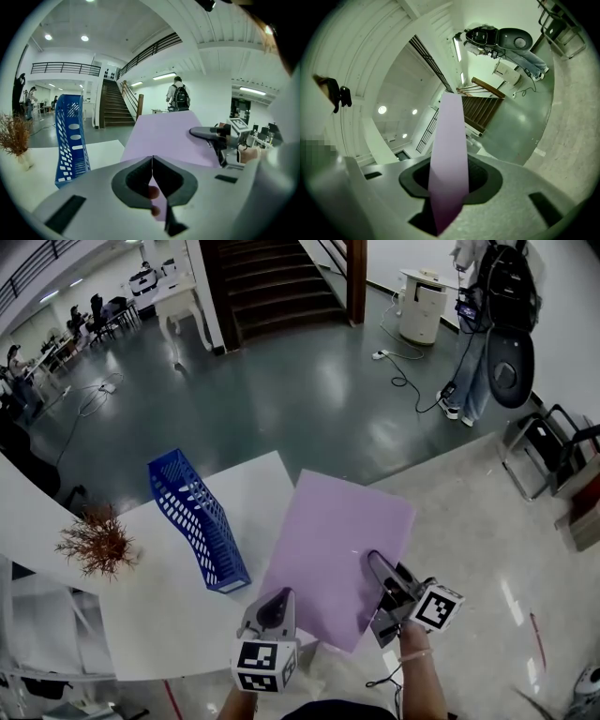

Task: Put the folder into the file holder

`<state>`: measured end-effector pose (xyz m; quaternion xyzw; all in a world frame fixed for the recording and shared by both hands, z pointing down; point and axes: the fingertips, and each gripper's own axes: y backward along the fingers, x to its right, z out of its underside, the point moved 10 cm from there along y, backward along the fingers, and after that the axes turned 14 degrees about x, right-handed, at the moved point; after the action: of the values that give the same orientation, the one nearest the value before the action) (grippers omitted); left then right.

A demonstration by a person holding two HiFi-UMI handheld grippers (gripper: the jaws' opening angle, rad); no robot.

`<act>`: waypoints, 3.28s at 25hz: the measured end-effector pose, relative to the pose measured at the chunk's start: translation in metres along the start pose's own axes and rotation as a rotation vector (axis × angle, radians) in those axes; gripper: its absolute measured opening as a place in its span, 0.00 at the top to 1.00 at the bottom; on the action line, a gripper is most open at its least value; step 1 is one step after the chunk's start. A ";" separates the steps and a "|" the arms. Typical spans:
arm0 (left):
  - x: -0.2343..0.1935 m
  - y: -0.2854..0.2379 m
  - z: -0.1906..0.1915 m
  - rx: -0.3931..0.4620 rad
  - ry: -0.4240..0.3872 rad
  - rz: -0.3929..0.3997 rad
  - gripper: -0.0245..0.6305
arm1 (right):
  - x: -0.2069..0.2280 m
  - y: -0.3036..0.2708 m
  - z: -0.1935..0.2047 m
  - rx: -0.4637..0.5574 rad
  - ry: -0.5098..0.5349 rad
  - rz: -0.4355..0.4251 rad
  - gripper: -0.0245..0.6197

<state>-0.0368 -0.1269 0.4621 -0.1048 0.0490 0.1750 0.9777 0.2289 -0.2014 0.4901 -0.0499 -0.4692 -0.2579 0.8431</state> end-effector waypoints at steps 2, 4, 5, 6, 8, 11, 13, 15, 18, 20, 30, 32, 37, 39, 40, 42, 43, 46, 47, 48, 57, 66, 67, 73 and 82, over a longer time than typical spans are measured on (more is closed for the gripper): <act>-0.003 0.005 -0.001 0.002 -0.001 0.004 0.96 | -0.010 -0.001 -0.002 0.016 0.015 -0.014 0.75; -0.007 0.009 -0.003 0.005 -0.003 0.009 0.95 | -0.020 -0.002 -0.003 0.029 0.036 -0.022 0.76; -0.009 0.011 -0.004 0.007 -0.004 0.012 0.95 | -0.025 -0.002 -0.003 0.037 0.039 -0.023 0.76; -0.011 0.014 -0.005 0.009 -0.004 0.015 0.96 | -0.029 -0.002 -0.003 0.045 0.042 -0.024 0.76; -0.015 0.018 -0.007 0.013 -0.005 0.020 0.95 | -0.039 -0.004 -0.003 0.055 0.059 -0.028 0.76; -0.024 0.024 -0.010 0.022 -0.002 0.028 0.95 | -0.051 -0.006 0.000 0.066 0.089 -0.037 0.76; -0.030 0.028 -0.012 0.027 0.000 0.034 0.96 | -0.058 -0.006 0.000 0.076 0.105 -0.039 0.76; -0.035 0.033 -0.013 0.030 0.001 0.038 0.96 | -0.065 -0.006 0.002 0.098 0.105 -0.035 0.76; -0.044 0.041 -0.014 0.033 0.000 0.045 0.95 | -0.078 -0.007 0.003 0.127 0.129 -0.048 0.76; -0.051 0.045 -0.015 0.034 -0.002 0.053 0.96 | -0.087 -0.008 0.005 0.145 0.151 -0.056 0.76; -0.076 0.066 -0.021 0.049 -0.018 0.093 0.96 | -0.130 -0.014 0.017 0.247 0.214 -0.041 0.76; -0.081 0.071 -0.022 0.054 -0.020 0.099 0.96 | -0.138 -0.017 0.022 0.249 0.234 -0.047 0.76; -0.094 0.082 -0.025 0.064 -0.023 0.115 0.96 | -0.156 -0.022 0.037 0.271 0.247 -0.049 0.76; -0.100 0.087 -0.025 0.065 -0.026 0.124 0.96 | -0.163 -0.023 0.044 0.284 0.260 -0.046 0.76; -0.103 0.089 -0.025 0.066 -0.028 0.127 0.96 | -0.167 -0.023 0.047 0.291 0.268 -0.044 0.76; -0.110 0.095 -0.025 0.067 -0.031 0.132 0.96 | -0.175 -0.024 0.053 0.305 0.290 -0.041 0.76; -0.113 0.097 -0.025 0.066 -0.032 0.135 0.96 | -0.179 -0.024 0.057 0.311 0.305 -0.041 0.76; -0.124 0.105 -0.023 0.066 -0.035 0.144 0.96 | -0.191 -0.026 0.067 0.324 0.356 -0.040 0.76; -0.127 0.107 -0.023 0.067 -0.036 0.147 0.96 | -0.195 -0.027 0.070 0.327 0.374 -0.038 0.76; -0.130 0.110 -0.023 0.067 -0.036 0.150 0.96 | -0.200 -0.027 0.073 0.331 0.390 -0.037 0.76; -0.153 0.132 -0.020 0.070 -0.036 0.172 0.96 | -0.229 -0.029 0.103 0.383 0.470 -0.008 0.76; -0.170 0.149 -0.019 0.079 -0.034 0.186 0.95 | -0.256 -0.040 0.128 0.406 0.567 0.010 0.76; -0.172 0.150 -0.019 0.080 -0.032 0.186 0.96 | -0.258 -0.042 0.131 0.409 0.580 0.012 0.76; -0.179 0.150 -0.017 0.078 -0.018 0.183 0.96 | -0.273 -0.053 0.142 0.440 0.638 0.032 0.76; -0.178 0.132 -0.025 0.093 -0.012 0.158 0.95 | -0.284 -0.076 0.145 0.449 0.710 0.003 0.76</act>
<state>-0.2513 -0.0708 0.4367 -0.0541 0.0595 0.2495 0.9650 -0.0396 -0.1092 0.3261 0.2266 -0.1938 -0.1489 0.9428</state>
